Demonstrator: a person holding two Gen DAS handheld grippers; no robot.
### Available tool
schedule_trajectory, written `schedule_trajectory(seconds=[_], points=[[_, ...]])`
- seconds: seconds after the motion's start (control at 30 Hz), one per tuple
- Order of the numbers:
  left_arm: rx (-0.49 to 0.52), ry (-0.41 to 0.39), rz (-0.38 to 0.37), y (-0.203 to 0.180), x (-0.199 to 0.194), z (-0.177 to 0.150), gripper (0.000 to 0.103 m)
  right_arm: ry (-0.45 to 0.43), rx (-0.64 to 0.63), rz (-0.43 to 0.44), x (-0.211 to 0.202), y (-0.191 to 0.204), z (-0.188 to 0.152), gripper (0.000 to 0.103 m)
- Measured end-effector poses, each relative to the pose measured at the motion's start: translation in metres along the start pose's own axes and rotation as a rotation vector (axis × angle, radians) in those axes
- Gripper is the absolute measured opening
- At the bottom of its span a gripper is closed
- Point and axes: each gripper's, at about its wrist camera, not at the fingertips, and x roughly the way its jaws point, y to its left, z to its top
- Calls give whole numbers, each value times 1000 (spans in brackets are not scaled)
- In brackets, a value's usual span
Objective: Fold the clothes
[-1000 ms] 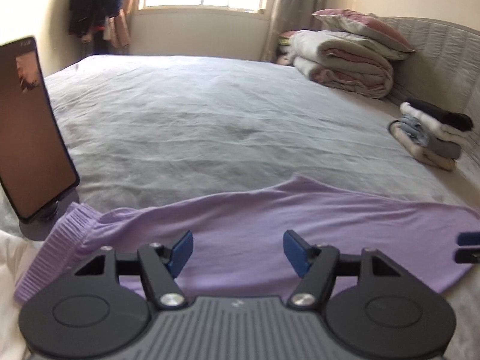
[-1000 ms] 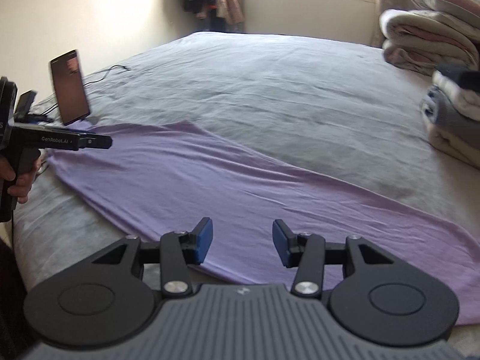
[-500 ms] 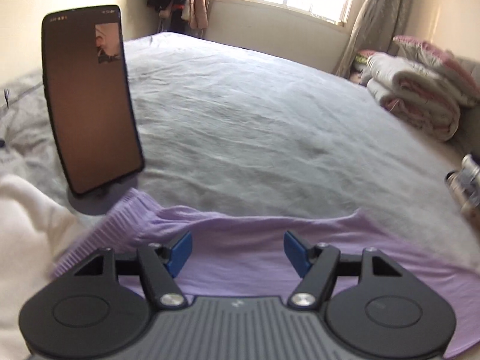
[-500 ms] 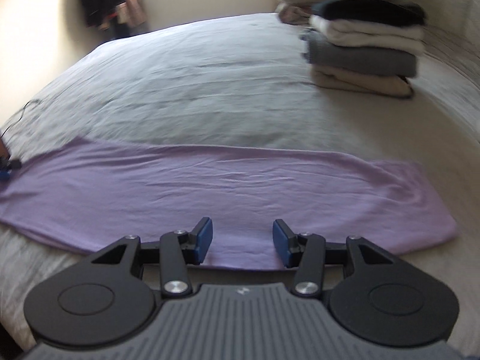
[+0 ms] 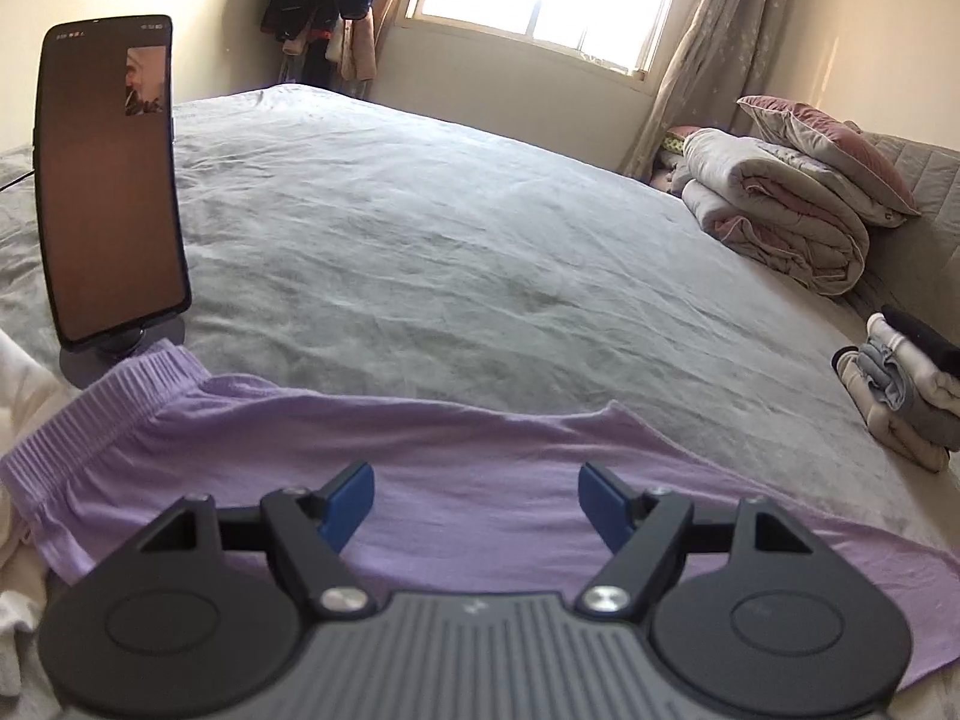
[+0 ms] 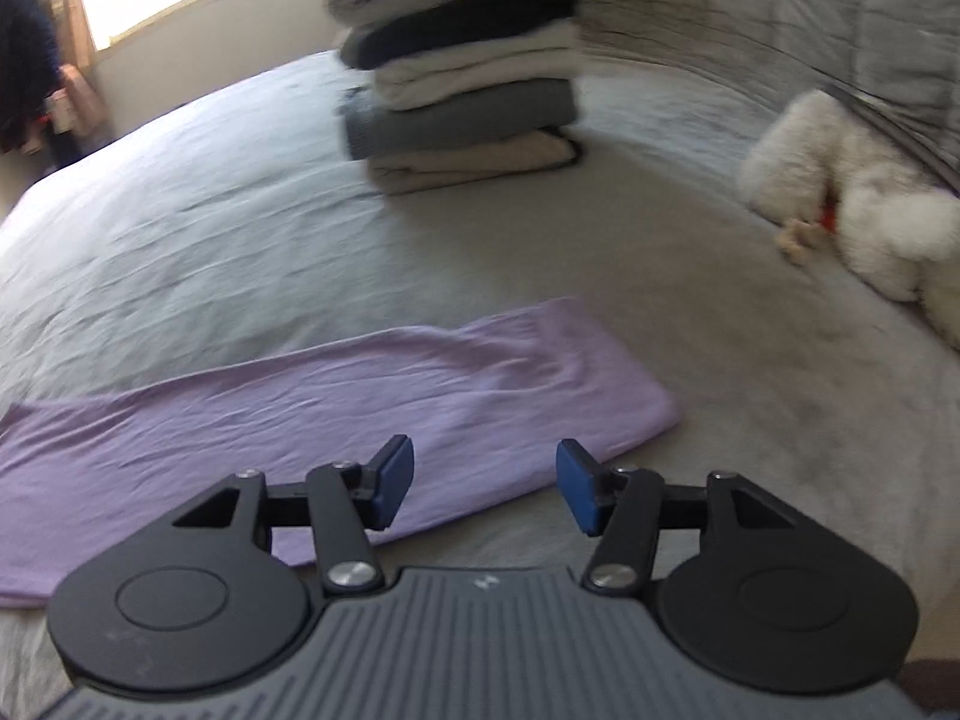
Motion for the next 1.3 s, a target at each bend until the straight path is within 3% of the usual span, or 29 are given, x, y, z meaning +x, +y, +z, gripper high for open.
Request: schedule_trajectory(seconds=[0.23,0.43,0.53,0.63,0.7,0.9,1.1,1.3], points=[[25,2,-30,-4,-8,-1,76,-2,138,-136,24,-30,3,57],[54,8,-50,-10,-8,-5,76,-46,102,-171,37,-27,0,57],[58,8,-74,-13,-10,-6,76,-68,75,-162,39,-25,-1,44],[66,1,-108,-16,-12,-6,76,-85,63,-131,39,-23,-1,12],[66,1,-143,-18,-13,-6,76,-96,62,-113,37,-21,-1,8],[-4,56,-332,-25,-7,-3,74,-160,-25,-33,16,6,1,8],[-139,198,-599,-39,13,-9,75,-178,-161,125,-4,56,0,8],[-230,367,-767,-70,38,-27,75,-126,-320,283,-13,115,-16,8]])
